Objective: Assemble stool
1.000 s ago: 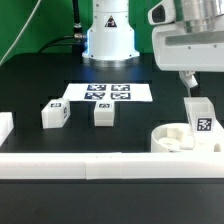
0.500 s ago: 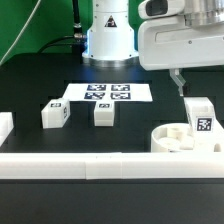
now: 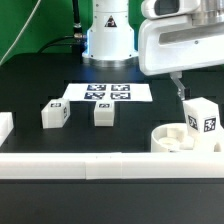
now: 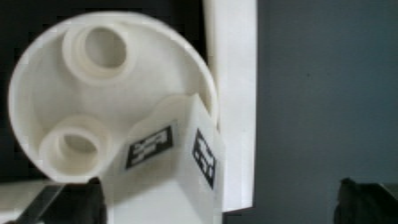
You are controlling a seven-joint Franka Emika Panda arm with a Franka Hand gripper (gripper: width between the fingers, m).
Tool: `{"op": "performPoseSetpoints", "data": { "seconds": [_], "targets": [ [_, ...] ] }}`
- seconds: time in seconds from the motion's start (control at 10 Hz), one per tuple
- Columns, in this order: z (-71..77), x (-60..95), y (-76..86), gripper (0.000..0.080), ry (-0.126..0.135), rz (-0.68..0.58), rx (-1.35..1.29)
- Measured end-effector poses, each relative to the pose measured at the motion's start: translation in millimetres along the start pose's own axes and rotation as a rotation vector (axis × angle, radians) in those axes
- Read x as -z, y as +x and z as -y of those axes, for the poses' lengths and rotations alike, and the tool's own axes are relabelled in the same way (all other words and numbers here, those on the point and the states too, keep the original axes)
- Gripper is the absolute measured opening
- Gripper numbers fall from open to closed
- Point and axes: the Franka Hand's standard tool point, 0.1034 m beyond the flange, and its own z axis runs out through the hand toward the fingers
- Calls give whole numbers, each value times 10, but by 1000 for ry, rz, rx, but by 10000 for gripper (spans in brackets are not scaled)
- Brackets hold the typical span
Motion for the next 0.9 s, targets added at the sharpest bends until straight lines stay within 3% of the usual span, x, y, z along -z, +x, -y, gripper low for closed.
{"op": "performPoseSetpoints", "data": {
  "seconds": [0.6, 0.8, 0.9],
  "targets": [
    [-80, 34, 40, 649, -13, 4, 389],
    [-63, 4, 54, 649, -51, 18, 664],
    [-46, 6, 58, 649, -52, 22, 747]
  ]
}}
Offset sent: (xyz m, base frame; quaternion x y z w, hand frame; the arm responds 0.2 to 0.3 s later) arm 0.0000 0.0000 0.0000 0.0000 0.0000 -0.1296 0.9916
